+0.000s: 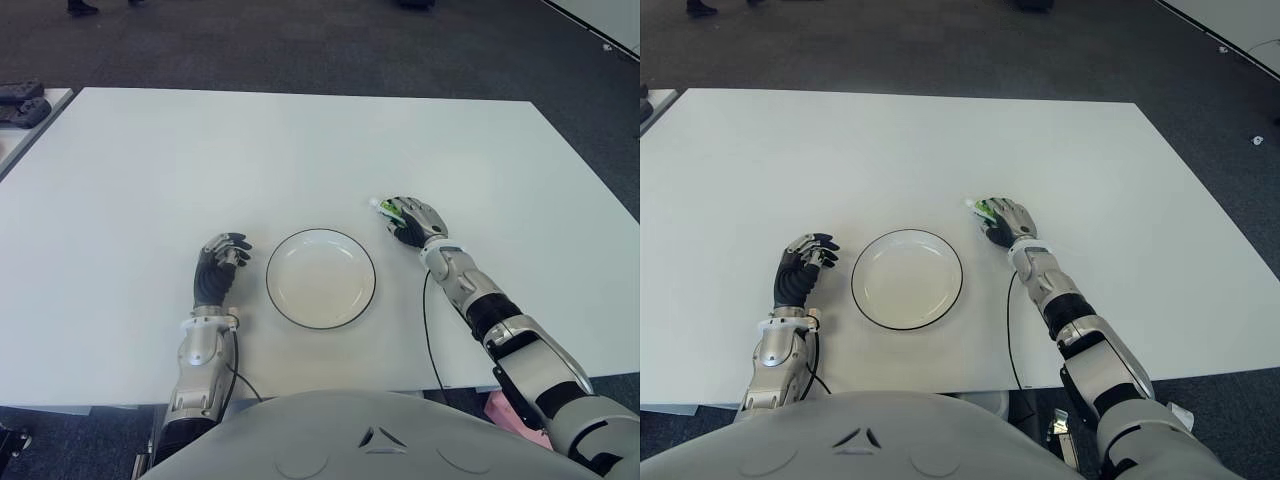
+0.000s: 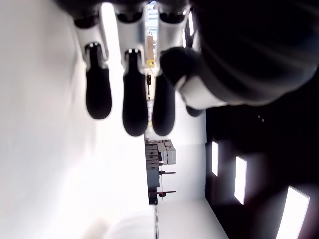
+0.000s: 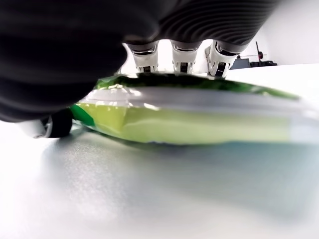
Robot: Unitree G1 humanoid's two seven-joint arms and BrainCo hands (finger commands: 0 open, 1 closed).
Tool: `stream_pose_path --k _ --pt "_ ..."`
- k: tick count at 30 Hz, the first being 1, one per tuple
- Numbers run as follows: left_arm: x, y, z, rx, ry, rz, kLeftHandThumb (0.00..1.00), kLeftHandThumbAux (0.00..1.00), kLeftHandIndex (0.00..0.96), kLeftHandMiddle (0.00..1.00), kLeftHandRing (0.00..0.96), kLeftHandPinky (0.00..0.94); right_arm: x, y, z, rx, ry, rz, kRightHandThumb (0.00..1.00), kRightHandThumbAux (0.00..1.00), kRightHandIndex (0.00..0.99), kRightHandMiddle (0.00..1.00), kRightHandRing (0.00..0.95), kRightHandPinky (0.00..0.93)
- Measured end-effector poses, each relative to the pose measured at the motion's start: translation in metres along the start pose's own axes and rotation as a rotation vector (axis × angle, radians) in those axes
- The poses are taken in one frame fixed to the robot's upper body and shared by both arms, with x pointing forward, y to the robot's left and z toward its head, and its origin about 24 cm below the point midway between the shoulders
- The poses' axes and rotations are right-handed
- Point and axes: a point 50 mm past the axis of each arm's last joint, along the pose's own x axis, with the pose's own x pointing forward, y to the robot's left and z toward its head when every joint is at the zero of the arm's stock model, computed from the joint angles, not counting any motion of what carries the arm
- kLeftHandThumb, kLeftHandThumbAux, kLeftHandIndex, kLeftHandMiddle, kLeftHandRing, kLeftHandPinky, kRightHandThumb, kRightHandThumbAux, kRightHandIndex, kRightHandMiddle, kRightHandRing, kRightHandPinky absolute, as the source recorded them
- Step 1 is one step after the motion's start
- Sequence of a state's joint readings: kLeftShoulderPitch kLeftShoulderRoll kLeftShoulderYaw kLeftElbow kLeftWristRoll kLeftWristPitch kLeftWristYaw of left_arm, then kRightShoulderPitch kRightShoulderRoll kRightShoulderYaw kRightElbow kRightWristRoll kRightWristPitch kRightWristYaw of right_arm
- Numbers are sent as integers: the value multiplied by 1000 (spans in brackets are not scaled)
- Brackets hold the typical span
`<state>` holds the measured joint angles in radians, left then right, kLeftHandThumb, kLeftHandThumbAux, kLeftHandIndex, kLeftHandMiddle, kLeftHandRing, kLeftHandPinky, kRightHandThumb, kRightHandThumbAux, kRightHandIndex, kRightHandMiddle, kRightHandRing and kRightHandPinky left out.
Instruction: Put the toothpaste on the table into the plate.
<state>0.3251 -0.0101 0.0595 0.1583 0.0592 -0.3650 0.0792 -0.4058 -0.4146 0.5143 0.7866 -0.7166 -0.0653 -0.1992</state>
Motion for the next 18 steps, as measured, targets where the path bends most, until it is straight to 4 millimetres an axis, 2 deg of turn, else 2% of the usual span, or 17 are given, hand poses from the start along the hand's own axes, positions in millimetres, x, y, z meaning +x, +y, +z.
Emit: stream_pose_path --k 1,3,6,12,18 --pt "0 0 0 0 0 0 835 680 398 494 554 531 0 -1 0 7 2 -2 750 602 399 465 488 530" --pt "0 0 0 0 0 0 835 680 398 494 553 531 0 -2 0 18 5 -6 808 643 412 477 596 619" --pt "0 0 0 0 -1 0 835 680 398 493 550 529 1 -3 -1 23 9 -10 833 665 402 503 689 709" --pt "0 0 0 0 -1 0 834 680 398 493 549 529 1 -4 -1 19 13 -10 844 677 390 547 771 781" --pt "1 0 0 0 1 1 834 680 400 489 548 527 1 -4 -1 14 12 -11 848 679 393 570 814 826"
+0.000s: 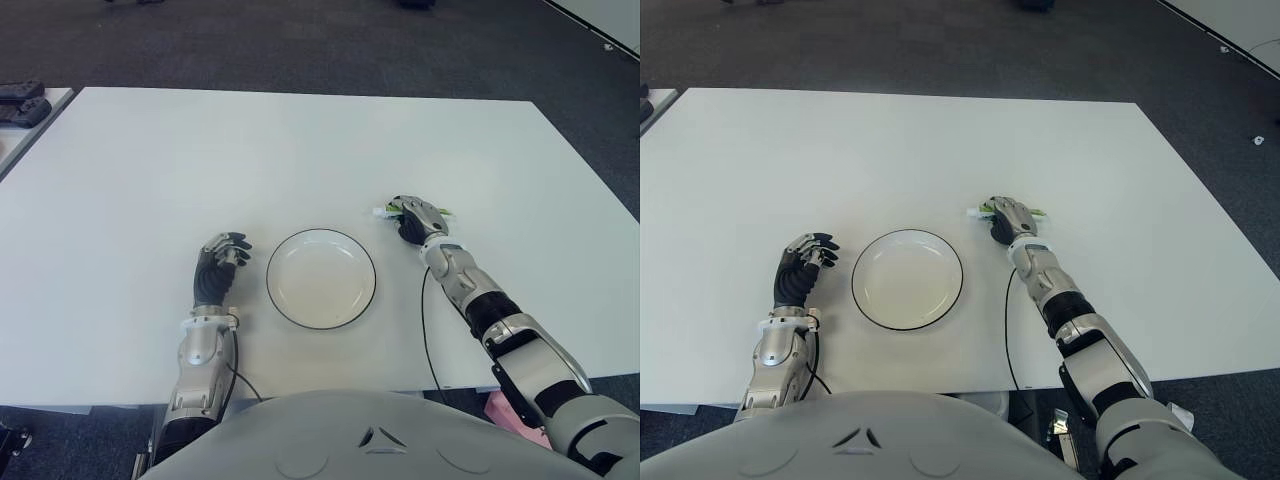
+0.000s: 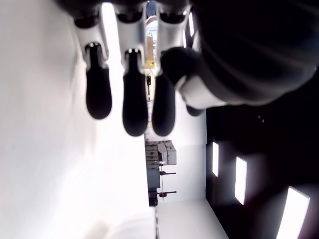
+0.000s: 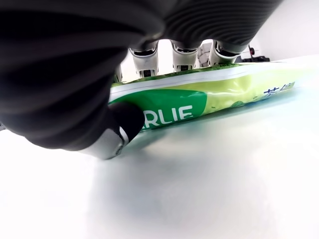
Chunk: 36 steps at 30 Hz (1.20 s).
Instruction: Put the toothpaste on the table into the plate.
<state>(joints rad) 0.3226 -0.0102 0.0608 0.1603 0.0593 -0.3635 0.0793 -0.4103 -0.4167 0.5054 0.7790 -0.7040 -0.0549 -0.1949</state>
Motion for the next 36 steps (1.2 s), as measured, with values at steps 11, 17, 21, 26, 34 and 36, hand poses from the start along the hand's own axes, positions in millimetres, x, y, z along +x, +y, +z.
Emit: stream_pose_path --k 11,17,21,26,34,36 --pt "0 0 0 -2 2 6 834 679 407 484 549 533 -2 -1 -1 -12 1 -3 850 680 395 561 860 875" --pt "0 0 0 -2 1 7 834 680 405 485 552 532 -4 -1 1 -10 -5 -9 850 681 393 552 869 874" --pt "0 0 0 -2 -2 7 834 680 405 486 553 533 -7 1 0 -6 -9 -27 851 681 393 550 870 873" --pt "-1 0 0 -2 -6 7 834 680 405 484 552 533 -11 4 0 1 -23 -59 851 681 393 549 870 870" --pt "-1 0 1 -2 -8 7 833 679 407 483 555 536 -16 3 -1 15 -43 -105 850 680 395 543 850 842" --pt "-1 0 1 -3 -7 7 833 679 406 484 555 536 -18 0 -1 28 -52 -123 850 680 394 541 849 847"
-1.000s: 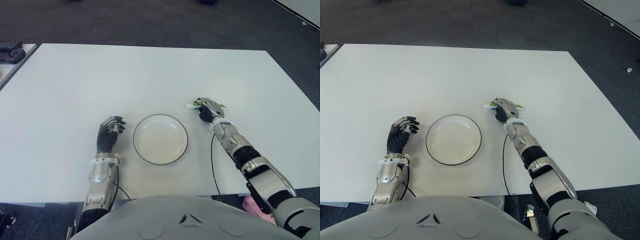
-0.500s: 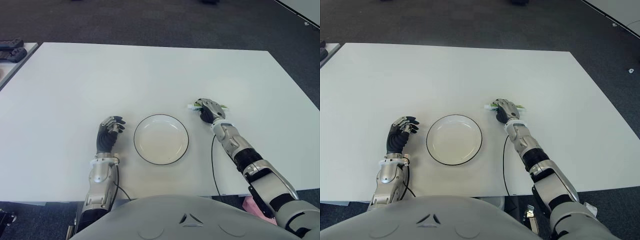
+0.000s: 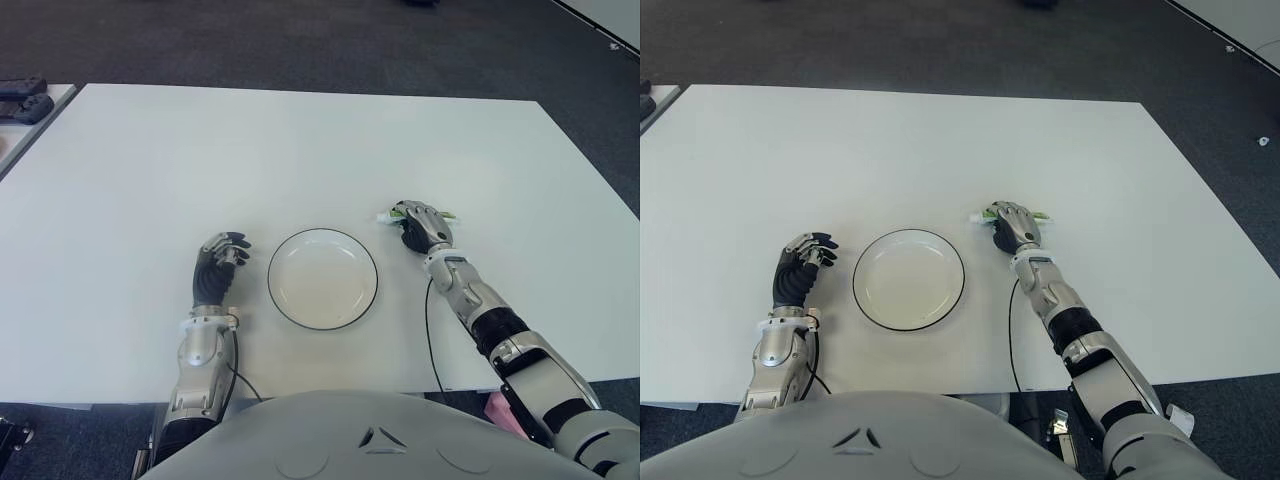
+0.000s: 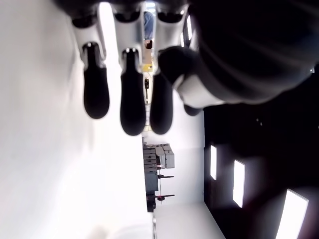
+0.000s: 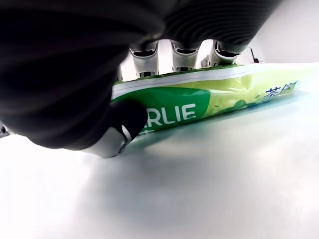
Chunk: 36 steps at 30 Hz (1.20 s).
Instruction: Put the toothpaste on the table into the plate.
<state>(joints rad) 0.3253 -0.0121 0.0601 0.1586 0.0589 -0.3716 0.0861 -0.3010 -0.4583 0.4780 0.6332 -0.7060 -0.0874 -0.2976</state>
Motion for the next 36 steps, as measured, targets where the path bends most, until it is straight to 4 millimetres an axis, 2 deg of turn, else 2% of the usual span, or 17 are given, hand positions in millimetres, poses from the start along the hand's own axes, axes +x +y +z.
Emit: stream_pose_path --k 12,25,36 --pt "2 0 1 -1 1 12 834 680 402 488 551 530 -17 -22 14 90 -95 -126 850 681 393 539 849 840" --pt "2 -1 1 -2 -7 12 834 681 399 492 552 532 -23 -62 41 197 -194 -301 849 682 391 538 855 866" --pt "2 0 0 -1 -1 12 834 681 398 491 556 535 -34 -79 58 263 -266 -368 849 682 390 538 870 877"
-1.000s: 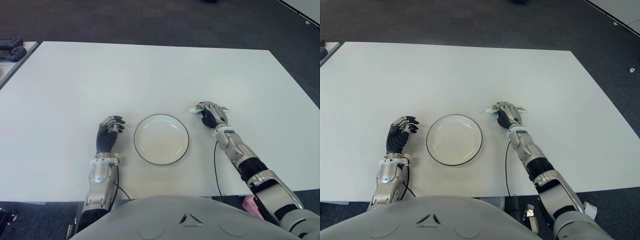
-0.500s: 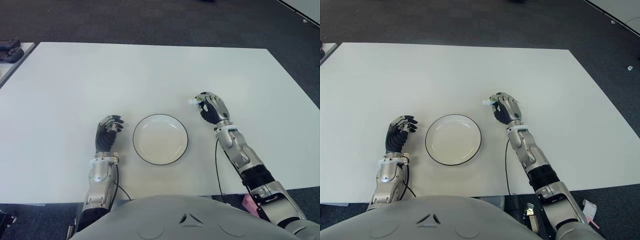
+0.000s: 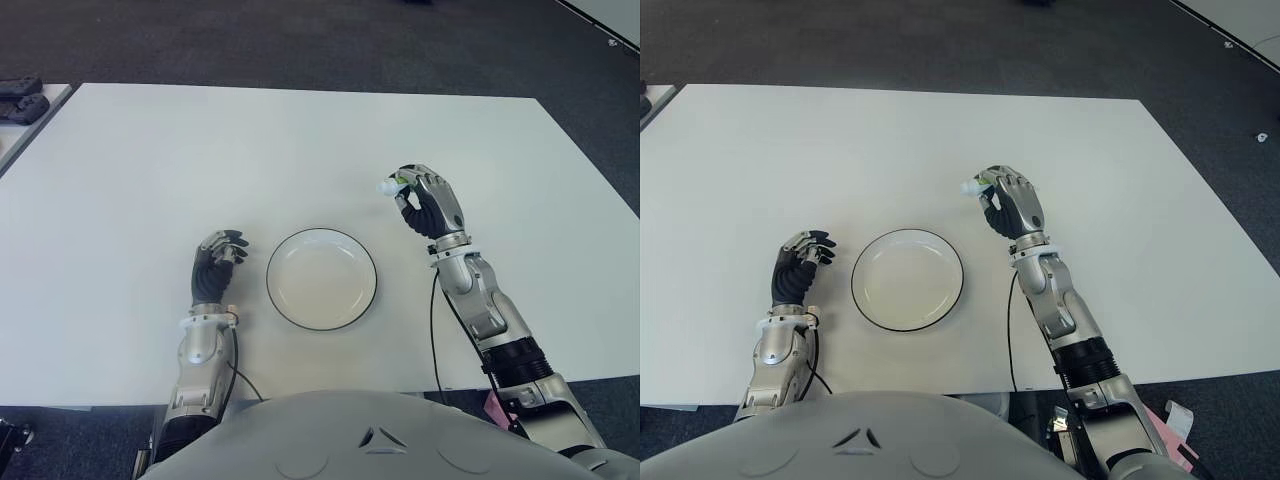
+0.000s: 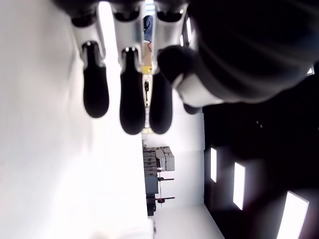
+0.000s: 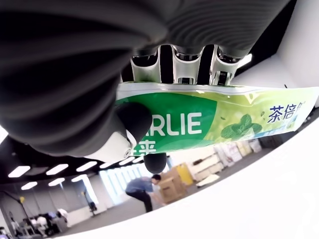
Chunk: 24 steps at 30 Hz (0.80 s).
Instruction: Put the toothpaste on the table into the plate.
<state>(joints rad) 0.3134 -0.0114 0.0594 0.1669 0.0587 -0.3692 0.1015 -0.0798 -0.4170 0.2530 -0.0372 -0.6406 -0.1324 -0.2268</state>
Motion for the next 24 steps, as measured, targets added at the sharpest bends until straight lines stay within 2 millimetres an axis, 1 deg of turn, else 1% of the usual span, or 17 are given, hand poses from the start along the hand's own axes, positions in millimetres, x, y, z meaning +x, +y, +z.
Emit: stream_pose_path --k 9,16,24 --pt "0 0 0 0 6 -1 833 682 396 492 556 532 1 -3 18 63 -66 -8 851 681 391 538 872 873" --pt "1 -1 0 -2 6 -1 833 681 396 493 553 529 -4 -2 41 117 -142 4 851 680 392 541 875 884" --pt "1 -1 0 -3 0 -1 834 680 398 493 549 528 -11 6 56 176 -245 116 852 680 393 546 880 890"
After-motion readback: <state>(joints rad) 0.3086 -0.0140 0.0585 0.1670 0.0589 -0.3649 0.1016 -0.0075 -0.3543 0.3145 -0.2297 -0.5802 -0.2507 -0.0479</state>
